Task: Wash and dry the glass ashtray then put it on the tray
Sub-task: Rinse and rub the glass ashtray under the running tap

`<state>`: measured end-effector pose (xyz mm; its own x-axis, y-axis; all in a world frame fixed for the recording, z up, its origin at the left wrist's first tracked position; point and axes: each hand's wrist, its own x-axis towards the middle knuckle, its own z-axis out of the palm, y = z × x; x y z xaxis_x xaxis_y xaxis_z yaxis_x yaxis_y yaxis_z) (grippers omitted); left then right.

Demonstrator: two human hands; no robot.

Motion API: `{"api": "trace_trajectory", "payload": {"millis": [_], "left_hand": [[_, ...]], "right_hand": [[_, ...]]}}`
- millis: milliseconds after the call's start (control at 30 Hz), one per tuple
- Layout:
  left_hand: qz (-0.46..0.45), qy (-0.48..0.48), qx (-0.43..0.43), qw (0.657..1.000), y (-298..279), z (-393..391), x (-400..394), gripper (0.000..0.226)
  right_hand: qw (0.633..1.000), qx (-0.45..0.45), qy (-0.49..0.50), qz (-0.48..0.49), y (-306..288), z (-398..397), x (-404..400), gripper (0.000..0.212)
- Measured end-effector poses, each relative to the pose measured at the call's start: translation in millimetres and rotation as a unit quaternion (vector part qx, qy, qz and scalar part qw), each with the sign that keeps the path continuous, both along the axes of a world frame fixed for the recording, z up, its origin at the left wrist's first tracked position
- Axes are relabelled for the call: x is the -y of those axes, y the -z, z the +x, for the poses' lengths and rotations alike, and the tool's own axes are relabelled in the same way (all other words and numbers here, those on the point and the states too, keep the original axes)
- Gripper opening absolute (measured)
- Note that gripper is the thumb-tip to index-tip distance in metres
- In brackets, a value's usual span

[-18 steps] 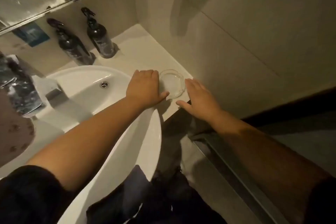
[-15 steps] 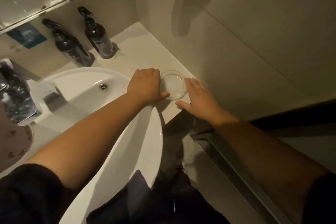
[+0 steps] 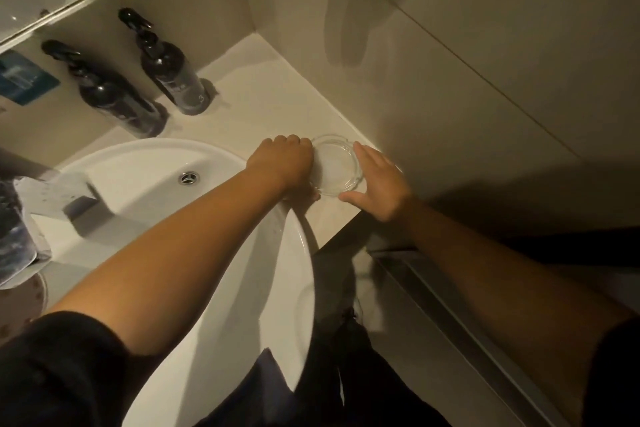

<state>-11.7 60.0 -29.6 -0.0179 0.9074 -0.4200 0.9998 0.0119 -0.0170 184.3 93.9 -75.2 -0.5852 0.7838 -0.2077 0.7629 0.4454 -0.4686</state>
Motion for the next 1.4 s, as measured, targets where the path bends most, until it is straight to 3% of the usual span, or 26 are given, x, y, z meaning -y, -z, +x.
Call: {"api": "trace_trajectory", "payload": {"millis": [167, 300, 433, 600, 833, 933, 1033, 1100, 1233, 1400], "left_hand": [[0.025, -0.023, 0.058, 0.998, -4.0, -2.3, 1.9, 0.08], [0.043, -0.053, 0.168, 0.983, -20.8, -7.0, 7.3, 0.075], [0.092, -0.087, 0.306, 0.944, -45.2, -17.2, 26.8, 0.078], [0.143, -0.134, 0.371, 0.908, -71.4, -27.1, 61.0, 0.093], [0.149, -0.25, 0.518, 0.805, -79.2, -35.8, 122.0, 0.096], [0.146, -0.317, 0.623, 0.7, -75.3, -34.7, 154.0, 0.096], [0.177, -0.405, 0.727, 0.526, -66.8, -26.6, 188.4, 0.076], [0.223, -0.459, 0.741, 0.437, -58.6, -17.8, 208.9, 0.055], [0.311, -0.563, 0.684, 0.345, -40.8, -9.8, 238.7, 0.033], [0.361, -0.603, 0.668, 0.245, -30.3, -20.8, 262.5, 0.033]], "right_hand": [[0.998, -0.058, 0.015, -0.028, -6.6, 1.2, -2.8, 0.096], [0.997, -0.076, 0.01, -0.014, -22.4, 4.7, -6.2, 0.097], [0.995, -0.102, -0.005, 0.012, -52.8, 1.7, -5.7, 0.097], [0.992, -0.116, -0.043, 0.019, -92.4, -12.8, -0.6, 0.099], [0.981, -0.13, -0.138, 0.032, -121.9, -36.9, 24.4, 0.097], [0.975, -0.132, -0.177, 0.013, -119.4, -52.7, 39.2, 0.098], [0.968, -0.122, -0.218, -0.002, -108.7, -72.2, 61.3, 0.098], [0.963, -0.106, -0.248, -0.006, -99.7, -84.5, 79.3, 0.098], [0.947, -0.102, -0.305, -0.02, -83.8, -104.3, 111.5, 0.098], [0.931, -0.113, -0.347, -0.036, -80.7, -129.1, 139.2, 0.097]]}}
